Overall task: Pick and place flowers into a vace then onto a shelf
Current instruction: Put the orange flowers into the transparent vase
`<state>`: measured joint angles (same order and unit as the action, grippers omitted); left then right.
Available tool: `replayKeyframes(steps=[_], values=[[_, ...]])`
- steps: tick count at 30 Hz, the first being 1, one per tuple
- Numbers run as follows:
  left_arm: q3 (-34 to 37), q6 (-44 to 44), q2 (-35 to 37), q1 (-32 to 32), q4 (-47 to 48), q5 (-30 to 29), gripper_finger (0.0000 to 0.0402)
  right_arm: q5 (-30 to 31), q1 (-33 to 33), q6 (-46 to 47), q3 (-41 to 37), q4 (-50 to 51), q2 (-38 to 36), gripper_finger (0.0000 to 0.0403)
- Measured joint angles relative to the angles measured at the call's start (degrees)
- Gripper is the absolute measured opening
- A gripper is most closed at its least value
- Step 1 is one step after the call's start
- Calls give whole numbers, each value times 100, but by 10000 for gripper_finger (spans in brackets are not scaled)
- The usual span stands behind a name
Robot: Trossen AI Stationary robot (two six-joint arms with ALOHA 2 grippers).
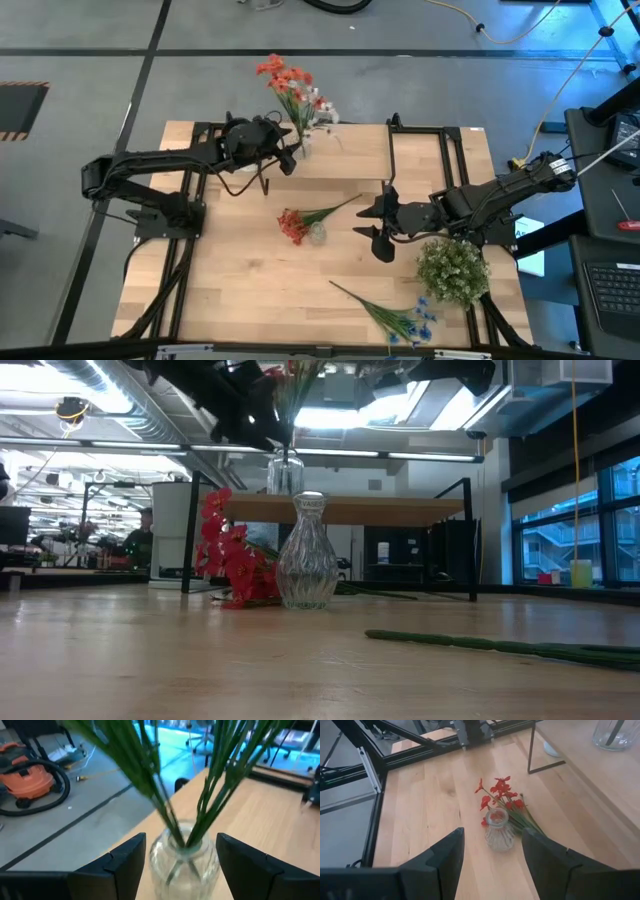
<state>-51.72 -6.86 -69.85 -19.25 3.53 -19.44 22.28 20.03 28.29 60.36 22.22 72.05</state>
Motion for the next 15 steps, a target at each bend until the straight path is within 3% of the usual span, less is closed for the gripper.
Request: replayKeyframes(steps=[8, 15], values=[[0, -370, 520, 119, 1032, 544, 233, -9, 0, 7, 0, -2, 0, 201], [-2, -447, 1092, 806, 1643, 1809, 231, -351, 4, 4, 0, -4, 0, 201]])
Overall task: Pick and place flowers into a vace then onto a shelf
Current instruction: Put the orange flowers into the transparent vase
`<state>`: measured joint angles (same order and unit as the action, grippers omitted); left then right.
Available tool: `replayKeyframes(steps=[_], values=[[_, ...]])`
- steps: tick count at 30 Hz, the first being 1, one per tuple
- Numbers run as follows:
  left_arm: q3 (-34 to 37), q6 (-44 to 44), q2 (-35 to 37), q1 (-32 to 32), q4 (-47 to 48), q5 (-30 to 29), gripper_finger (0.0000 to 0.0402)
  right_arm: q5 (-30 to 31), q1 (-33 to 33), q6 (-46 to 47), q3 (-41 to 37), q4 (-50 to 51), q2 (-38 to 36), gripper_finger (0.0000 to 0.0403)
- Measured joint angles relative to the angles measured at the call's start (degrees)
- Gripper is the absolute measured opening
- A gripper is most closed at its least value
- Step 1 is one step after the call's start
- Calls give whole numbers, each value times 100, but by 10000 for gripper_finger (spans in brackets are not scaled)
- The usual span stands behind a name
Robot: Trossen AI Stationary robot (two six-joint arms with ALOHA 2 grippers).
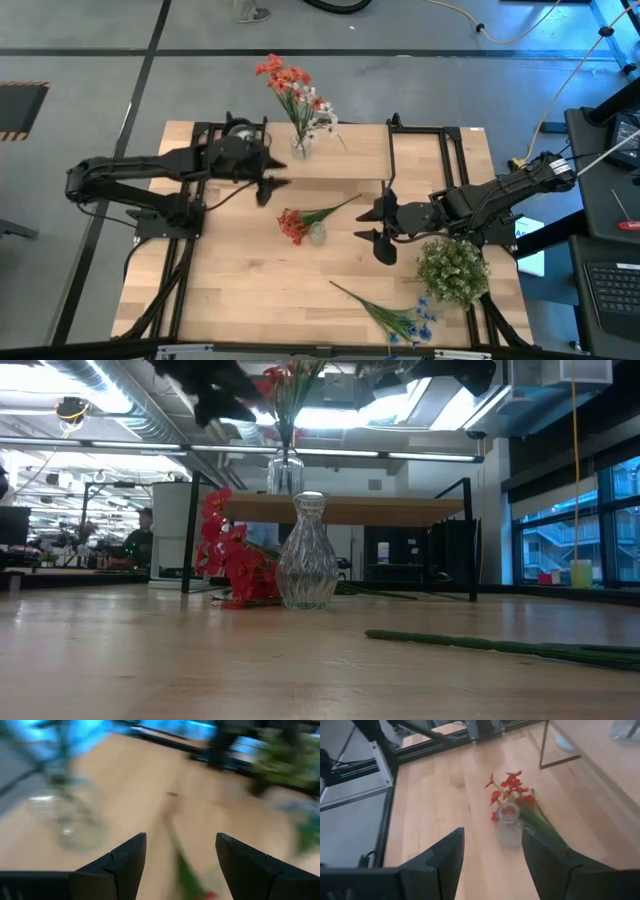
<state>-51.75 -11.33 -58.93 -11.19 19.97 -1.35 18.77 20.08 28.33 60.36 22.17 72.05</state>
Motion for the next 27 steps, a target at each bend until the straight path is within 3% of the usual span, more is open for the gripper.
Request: replayKeyframes(steps=[5, 10, 16, 19, 27], values=[[-7, -318, 362, 840, 436, 110, 230, -294, 9, -3, 0, -2, 2, 201], [-7, -1303, 393, 1675, 1089, 107, 221, -350, -54, -73, 0, 1, 90, 201], [-7, -2319, 59, 2540, 1618, 95, 200, -385, -479, -904, 0, 1, 461, 201], [-7, -2812, -149, 2906, 1967, 95, 188, -726, -790, -1360, 0, -10, 742, 201], [-7, -4071, -722, 3506, 2395, -193, 160, -993, -1399, -2621, 0, -16, 1649, 201]])
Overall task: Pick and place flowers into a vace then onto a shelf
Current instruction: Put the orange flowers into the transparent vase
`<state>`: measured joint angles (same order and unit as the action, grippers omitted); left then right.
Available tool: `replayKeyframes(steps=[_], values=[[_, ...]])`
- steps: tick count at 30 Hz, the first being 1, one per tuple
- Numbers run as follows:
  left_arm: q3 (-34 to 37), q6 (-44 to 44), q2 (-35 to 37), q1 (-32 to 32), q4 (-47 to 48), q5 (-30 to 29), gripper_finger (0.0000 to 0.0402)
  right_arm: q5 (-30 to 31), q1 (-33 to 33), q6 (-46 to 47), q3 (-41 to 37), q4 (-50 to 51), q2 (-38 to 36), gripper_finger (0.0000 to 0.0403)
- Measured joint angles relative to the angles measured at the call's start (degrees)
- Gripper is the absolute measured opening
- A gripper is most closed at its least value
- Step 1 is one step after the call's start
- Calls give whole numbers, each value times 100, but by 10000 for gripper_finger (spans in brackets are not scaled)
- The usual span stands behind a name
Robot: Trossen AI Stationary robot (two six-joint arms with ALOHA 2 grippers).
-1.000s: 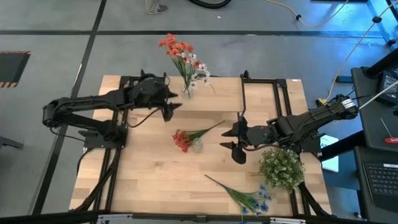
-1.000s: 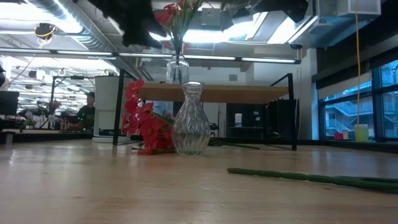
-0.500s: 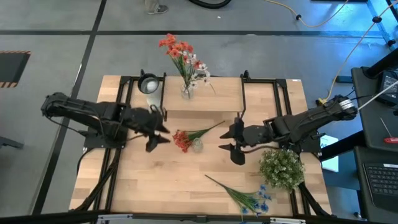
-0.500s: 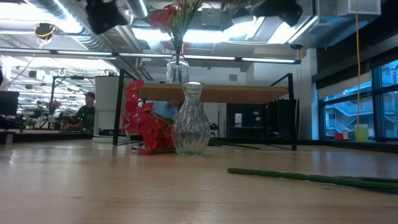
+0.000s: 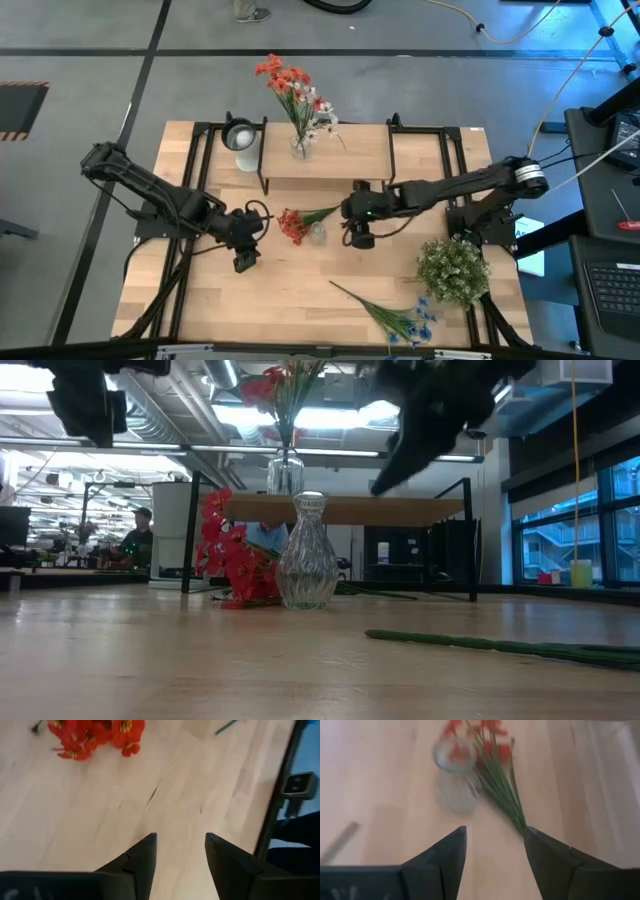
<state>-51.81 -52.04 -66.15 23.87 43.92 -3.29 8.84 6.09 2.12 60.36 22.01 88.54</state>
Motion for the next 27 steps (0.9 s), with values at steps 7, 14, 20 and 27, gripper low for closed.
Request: replayKeyframes(steps=[7, 14, 20, 27], values=[[0, -390, -434, 196, -2, -145, 134, -14, -331, -848, 0, -506, 757, 201], [0, -428, -618, 243, 8, 32, 117, -289, -643, -1172, 419, -596, 1449, 201], [0, -338, -597, 241, 4, 30, 106, -406, -864, -1464, 905, -492, 2023, 201], [0, -316, -597, 241, 6, 31, 100, -442, -990, -1468, 1034, -89, 2397, 201]])
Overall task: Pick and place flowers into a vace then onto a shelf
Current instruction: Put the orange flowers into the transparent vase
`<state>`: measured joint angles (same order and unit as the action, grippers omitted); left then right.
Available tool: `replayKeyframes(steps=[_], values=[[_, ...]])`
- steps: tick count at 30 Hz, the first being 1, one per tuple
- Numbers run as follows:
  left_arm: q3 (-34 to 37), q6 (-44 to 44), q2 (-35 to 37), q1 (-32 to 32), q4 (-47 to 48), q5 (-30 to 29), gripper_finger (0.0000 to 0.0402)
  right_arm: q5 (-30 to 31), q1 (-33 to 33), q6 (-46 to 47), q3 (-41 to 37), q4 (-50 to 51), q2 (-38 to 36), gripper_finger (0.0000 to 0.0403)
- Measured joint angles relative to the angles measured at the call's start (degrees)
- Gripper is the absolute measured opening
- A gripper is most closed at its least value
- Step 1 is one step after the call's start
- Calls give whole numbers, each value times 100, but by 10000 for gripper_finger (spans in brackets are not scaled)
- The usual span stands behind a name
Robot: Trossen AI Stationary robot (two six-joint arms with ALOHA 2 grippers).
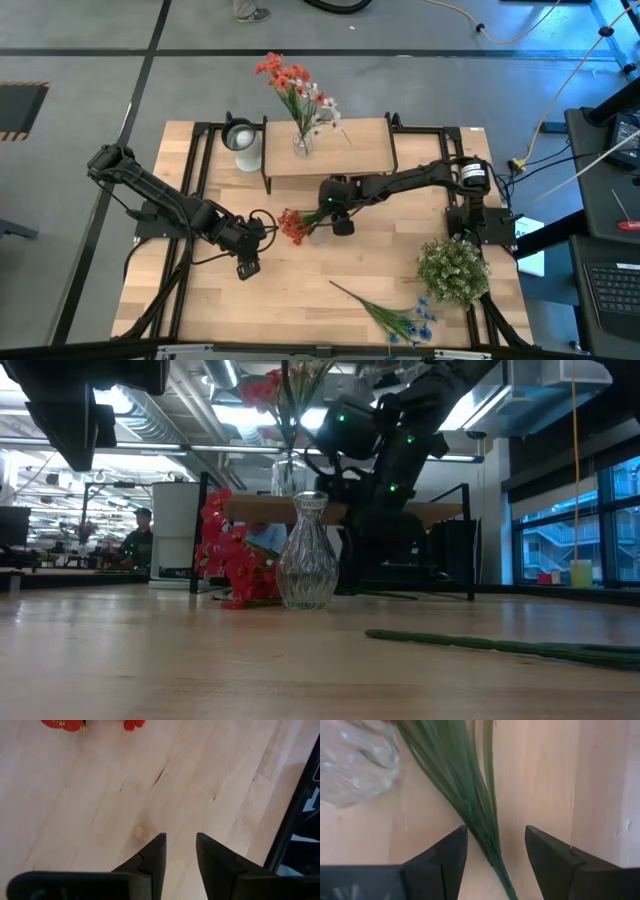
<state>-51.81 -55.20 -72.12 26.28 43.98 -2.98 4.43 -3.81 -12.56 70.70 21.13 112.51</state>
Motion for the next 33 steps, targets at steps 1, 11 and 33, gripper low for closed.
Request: replayKeyframes(steps=[1, 11, 33], values=[[0, 21, 0, 0, 3, 1, 99, 0, 0, -1, 0, 26, 25, 200], [0, 196, 0, 0, 0, -50, 99, -455, 7, 4, 4, 113, 61, 111], [0, 194, 0, 0, 28, -23, 99, -866, 101, 844, 4, 812, -798, 8]])
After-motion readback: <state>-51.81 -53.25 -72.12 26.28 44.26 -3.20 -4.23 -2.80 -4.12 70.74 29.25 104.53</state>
